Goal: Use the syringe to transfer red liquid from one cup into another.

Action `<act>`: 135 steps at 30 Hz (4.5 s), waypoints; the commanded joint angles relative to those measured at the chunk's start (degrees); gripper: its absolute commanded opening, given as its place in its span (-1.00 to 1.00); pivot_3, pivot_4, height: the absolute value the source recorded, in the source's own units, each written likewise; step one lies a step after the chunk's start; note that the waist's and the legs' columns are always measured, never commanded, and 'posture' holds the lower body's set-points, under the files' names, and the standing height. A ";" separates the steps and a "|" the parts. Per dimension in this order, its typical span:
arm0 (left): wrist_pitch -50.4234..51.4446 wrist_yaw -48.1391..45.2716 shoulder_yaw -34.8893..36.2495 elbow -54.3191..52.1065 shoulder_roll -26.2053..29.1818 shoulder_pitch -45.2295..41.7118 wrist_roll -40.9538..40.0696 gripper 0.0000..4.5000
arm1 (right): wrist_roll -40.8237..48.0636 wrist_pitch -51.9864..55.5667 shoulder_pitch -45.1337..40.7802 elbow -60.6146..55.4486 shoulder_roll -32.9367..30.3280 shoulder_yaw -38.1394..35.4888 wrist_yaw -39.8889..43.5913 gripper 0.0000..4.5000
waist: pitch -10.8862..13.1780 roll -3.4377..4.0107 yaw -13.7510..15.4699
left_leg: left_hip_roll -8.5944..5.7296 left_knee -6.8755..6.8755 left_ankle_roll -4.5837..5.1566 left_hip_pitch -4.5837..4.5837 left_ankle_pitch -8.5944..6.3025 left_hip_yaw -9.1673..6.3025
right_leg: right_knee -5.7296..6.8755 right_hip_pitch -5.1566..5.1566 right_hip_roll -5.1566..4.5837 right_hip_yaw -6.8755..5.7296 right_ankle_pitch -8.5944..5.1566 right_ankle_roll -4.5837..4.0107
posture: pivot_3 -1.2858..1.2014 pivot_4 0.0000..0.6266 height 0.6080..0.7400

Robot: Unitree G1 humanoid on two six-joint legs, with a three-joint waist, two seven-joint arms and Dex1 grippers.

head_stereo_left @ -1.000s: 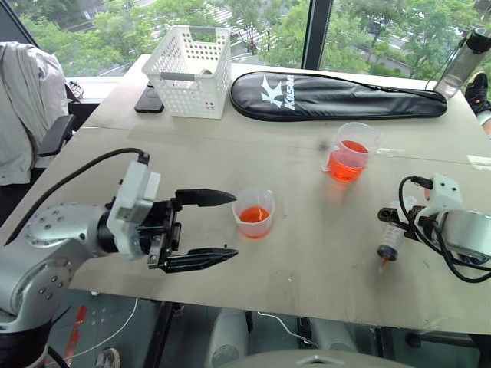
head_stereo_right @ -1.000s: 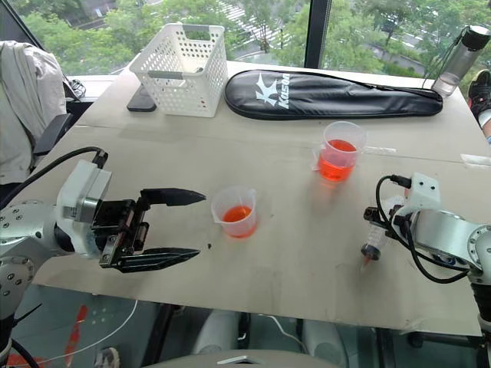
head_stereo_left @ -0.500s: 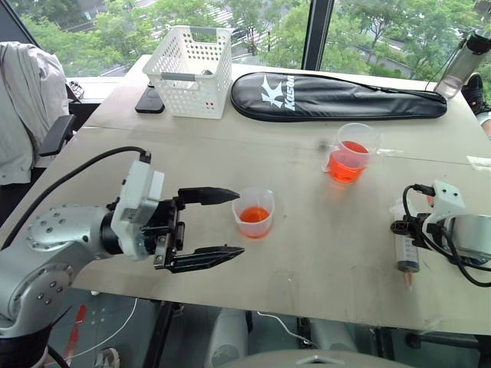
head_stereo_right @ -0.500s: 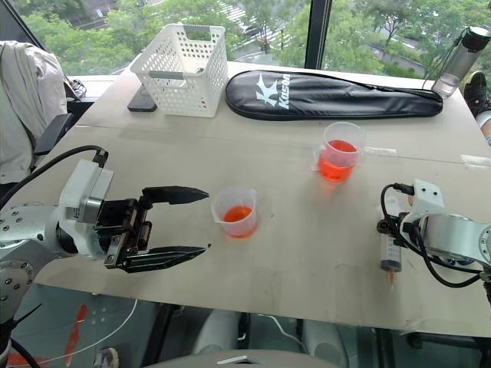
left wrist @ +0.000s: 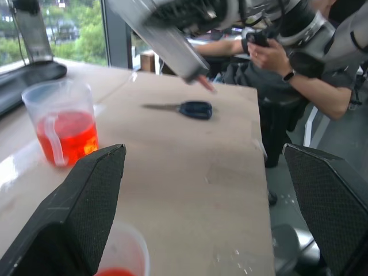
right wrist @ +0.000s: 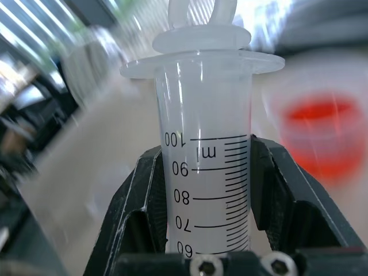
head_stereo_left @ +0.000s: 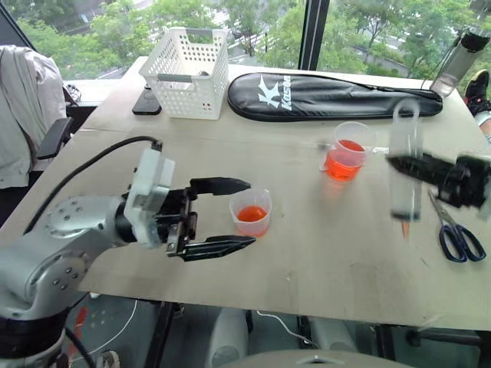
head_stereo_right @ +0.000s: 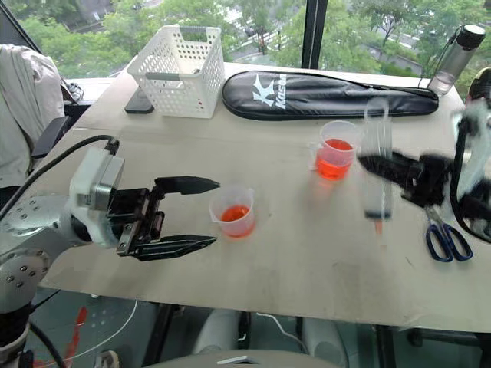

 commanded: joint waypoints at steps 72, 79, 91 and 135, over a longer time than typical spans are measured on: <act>-19.85 18.06 -18.09 93.75 -44.82 -77.76 48.21 1.00 | -98.52 -50.76 -6.82 30.96 47.02 20.69 5.42 -0.33 | 0.14 -0.01 0.24 | -0.13 -0.35 -0.02 -0.23 0.00 0.01 | 0.16 -0.27 0.05 0.03 0.18 0.13 | 0.03 -0.52 0.75; -24.08 19.55 -15.80 97.63 -46.95 -78.85 49.83 1.00 | -99.37 -50.58 -5.11 28.86 47.45 21.96 6.41 -0.33 | 0.15 -0.02 0.29 | -0.14 -0.35 -0.02 -0.26 0.00 0.01 | 0.13 -0.28 0.05 0.03 0.18 0.14 | 0.03 -0.52 0.75; -29.02 20.39 -15.47 99.86 -48.96 -78.93 54.11 0.23 | -99.90 -50.56 -4.59 27.32 47.56 22.27 7.31 -0.33 | 0.17 -0.01 0.33 | -0.14 -0.35 -0.02 -0.28 0.00 0.00 | 0.11 -0.28 0.05 0.02 0.18 0.14 | 0.03 -0.52 0.75; -36.78 22.88 -10.62 102.35 -49.42 -82.64 55.08 -1.00 | -98.67 -46.41 -2.99 26.42 49.37 21.65 7.61 -0.33 | 0.20 0.01 0.32 | -0.15 -0.36 -0.02 -0.27 0.00 0.00 | 0.12 -0.28 0.05 0.01 0.18 0.14 | 0.03 -0.52 0.75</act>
